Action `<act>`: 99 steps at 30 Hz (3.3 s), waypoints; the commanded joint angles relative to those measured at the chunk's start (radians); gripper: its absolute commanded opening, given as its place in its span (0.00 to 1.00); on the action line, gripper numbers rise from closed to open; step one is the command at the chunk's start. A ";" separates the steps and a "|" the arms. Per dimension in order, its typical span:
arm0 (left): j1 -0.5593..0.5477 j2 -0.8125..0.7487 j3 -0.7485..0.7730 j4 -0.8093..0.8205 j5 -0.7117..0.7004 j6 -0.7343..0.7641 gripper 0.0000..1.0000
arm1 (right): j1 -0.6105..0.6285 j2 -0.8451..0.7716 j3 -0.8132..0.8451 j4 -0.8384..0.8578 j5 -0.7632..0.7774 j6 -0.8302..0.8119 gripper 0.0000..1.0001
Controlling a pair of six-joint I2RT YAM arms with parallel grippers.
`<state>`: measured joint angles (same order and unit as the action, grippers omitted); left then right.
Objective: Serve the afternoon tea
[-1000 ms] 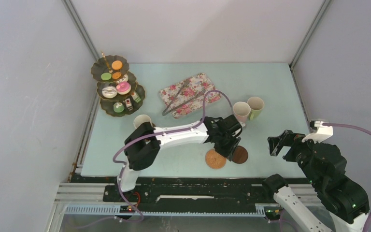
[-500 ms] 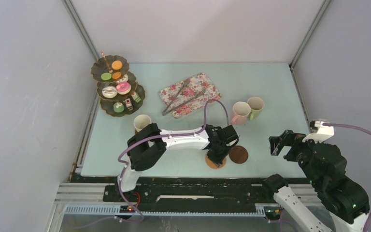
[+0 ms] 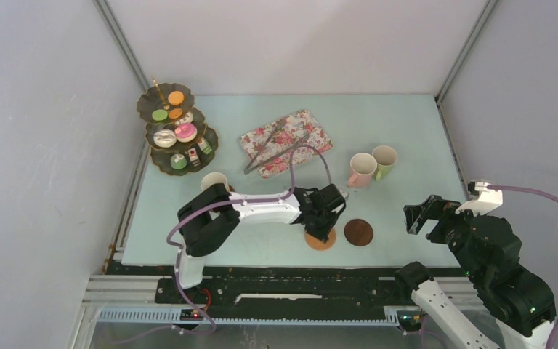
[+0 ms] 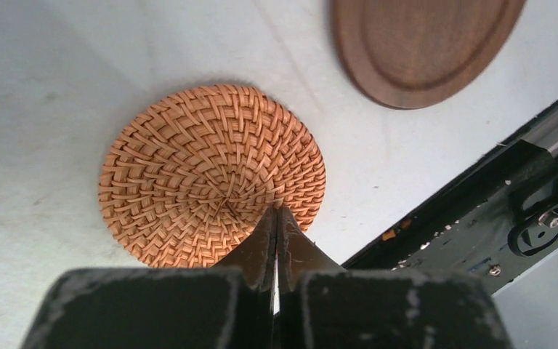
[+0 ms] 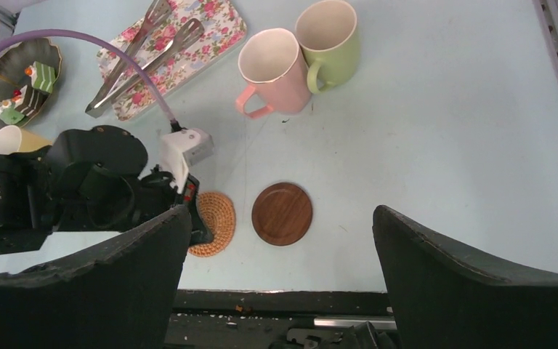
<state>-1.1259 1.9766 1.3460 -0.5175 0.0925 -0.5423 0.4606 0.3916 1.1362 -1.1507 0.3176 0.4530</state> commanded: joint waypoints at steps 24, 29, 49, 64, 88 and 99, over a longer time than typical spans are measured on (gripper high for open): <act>0.426 -0.246 -0.360 -0.182 -0.442 -0.040 0.00 | 0.005 0.041 0.028 0.064 -0.009 -0.033 0.98; 0.459 -0.224 -0.331 -0.154 -0.400 0.006 0.00 | 0.004 0.031 0.027 0.059 0.001 -0.041 0.98; 0.489 -0.122 -0.154 -0.148 -0.347 0.086 0.00 | 0.005 0.039 0.028 0.048 0.001 -0.048 0.99; 0.488 -0.234 -0.068 -0.264 -0.373 0.091 0.10 | 0.006 0.032 0.027 0.045 0.012 -0.048 0.99; 0.169 -0.192 0.100 0.373 -0.065 0.133 0.94 | 0.005 -0.044 0.028 0.017 0.041 -0.013 0.99; 0.150 0.161 0.512 0.148 -0.217 0.224 0.87 | 0.010 -0.039 0.029 0.019 0.059 -0.019 0.99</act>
<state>-0.9730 2.0930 1.7180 -0.2993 -0.0517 -0.3710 0.4637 0.3531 1.1385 -1.1431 0.3470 0.4370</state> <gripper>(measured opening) 0.897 0.990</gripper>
